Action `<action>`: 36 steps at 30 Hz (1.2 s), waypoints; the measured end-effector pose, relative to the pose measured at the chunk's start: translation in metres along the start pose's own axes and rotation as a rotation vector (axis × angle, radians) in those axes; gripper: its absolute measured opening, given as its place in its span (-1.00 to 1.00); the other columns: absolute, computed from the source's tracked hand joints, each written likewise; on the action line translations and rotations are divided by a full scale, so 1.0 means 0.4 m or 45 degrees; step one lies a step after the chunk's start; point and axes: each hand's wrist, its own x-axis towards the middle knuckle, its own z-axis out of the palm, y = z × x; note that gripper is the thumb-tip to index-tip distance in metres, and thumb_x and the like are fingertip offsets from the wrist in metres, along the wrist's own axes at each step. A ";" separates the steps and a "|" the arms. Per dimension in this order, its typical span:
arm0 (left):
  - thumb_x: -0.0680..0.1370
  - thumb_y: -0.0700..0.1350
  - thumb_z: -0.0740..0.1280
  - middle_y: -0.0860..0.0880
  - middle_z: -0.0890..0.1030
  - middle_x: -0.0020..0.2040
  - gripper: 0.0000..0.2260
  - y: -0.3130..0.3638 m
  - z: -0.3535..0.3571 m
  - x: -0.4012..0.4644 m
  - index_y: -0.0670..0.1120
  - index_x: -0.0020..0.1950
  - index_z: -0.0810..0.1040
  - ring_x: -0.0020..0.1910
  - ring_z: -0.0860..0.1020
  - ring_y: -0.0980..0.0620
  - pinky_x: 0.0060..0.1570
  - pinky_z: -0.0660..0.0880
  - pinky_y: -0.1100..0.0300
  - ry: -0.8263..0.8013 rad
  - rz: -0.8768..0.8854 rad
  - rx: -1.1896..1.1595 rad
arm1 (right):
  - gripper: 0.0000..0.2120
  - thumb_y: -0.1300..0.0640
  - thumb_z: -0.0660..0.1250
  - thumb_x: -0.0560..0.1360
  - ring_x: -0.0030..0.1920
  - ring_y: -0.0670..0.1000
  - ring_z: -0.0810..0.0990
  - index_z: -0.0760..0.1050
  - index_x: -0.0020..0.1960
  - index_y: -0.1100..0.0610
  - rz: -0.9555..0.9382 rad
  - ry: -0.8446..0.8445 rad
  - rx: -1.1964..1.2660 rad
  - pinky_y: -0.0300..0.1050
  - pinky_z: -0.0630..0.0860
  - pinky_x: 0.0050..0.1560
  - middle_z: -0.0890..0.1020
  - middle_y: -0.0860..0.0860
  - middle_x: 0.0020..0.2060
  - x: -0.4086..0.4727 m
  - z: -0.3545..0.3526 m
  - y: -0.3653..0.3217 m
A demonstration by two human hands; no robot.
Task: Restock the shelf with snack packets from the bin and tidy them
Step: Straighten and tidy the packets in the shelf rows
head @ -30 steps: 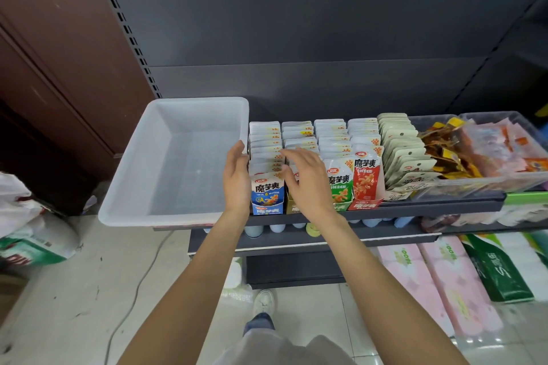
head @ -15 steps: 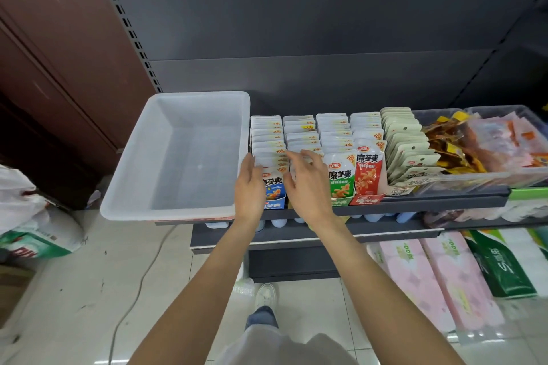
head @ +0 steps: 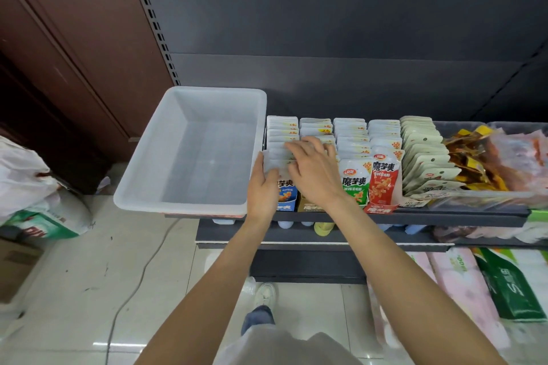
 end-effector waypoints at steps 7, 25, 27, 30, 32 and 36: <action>0.65 -0.19 0.04 0.02 0.40 0.34 -0.61 0.041 0.024 0.030 -0.02 0.49 0.17 0.24 0.40 0.12 0.07 0.34 0.54 -0.133 0.005 -0.025 | -0.59 0.08 0.04 0.62 0.49 0.01 0.11 0.30 0.44 0.13 0.005 -0.113 -0.061 0.01 0.03 0.33 0.38 0.00 0.41 0.017 0.009 0.020; 0.66 -0.15 0.04 0.07 0.50 0.17 -0.70 -0.006 0.012 0.065 0.10 0.36 0.27 0.06 0.54 0.09 -0.08 0.52 0.40 -0.122 -0.053 -0.083 | -0.47 -0.03 -0.10 0.57 0.45 0.07 0.24 0.53 0.26 0.16 -0.042 0.046 -0.068 0.03 0.03 0.35 0.46 -0.02 0.35 -0.025 0.028 0.043; 0.66 -0.18 0.04 0.07 0.46 0.21 -0.64 -0.008 0.022 0.066 0.02 0.45 0.20 0.09 0.51 0.13 -0.08 0.46 0.51 -0.090 -0.006 -0.007 | -0.55 0.00 -0.01 0.59 0.44 0.10 0.26 0.57 0.20 0.15 -0.032 0.068 -0.068 0.06 0.08 0.34 0.48 0.00 0.33 -0.019 0.032 0.044; 0.66 -0.15 0.04 -0.01 0.34 0.41 -0.57 -0.019 0.038 0.080 -0.02 0.53 0.05 0.30 0.39 0.10 0.12 0.35 0.44 -0.070 0.095 0.173 | -0.83 0.13 0.33 0.51 0.40 0.17 0.31 0.64 0.04 0.13 -0.042 0.110 -0.173 0.15 0.23 0.31 0.51 0.06 0.30 0.008 0.033 0.051; 0.66 -0.15 0.06 -0.02 0.28 0.46 -0.54 -0.015 0.046 0.097 -0.03 0.53 0.00 0.34 0.35 0.08 0.16 0.31 0.38 -0.043 0.153 0.319 | -0.89 0.18 0.43 0.43 0.36 0.19 0.36 0.66 -0.04 0.12 0.015 0.110 -0.182 0.14 0.29 0.27 0.55 0.07 0.25 0.029 0.033 0.047; 0.65 -0.17 0.10 -0.05 0.19 0.51 -0.50 -0.007 0.047 0.142 -0.10 0.54 -0.03 0.42 0.28 -0.02 0.20 0.19 0.41 -0.005 0.191 0.496 | -0.87 0.15 0.47 0.38 0.32 0.14 0.35 0.62 -0.08 0.10 0.191 0.161 -0.003 0.02 0.18 0.23 0.57 0.02 0.17 0.081 0.027 0.036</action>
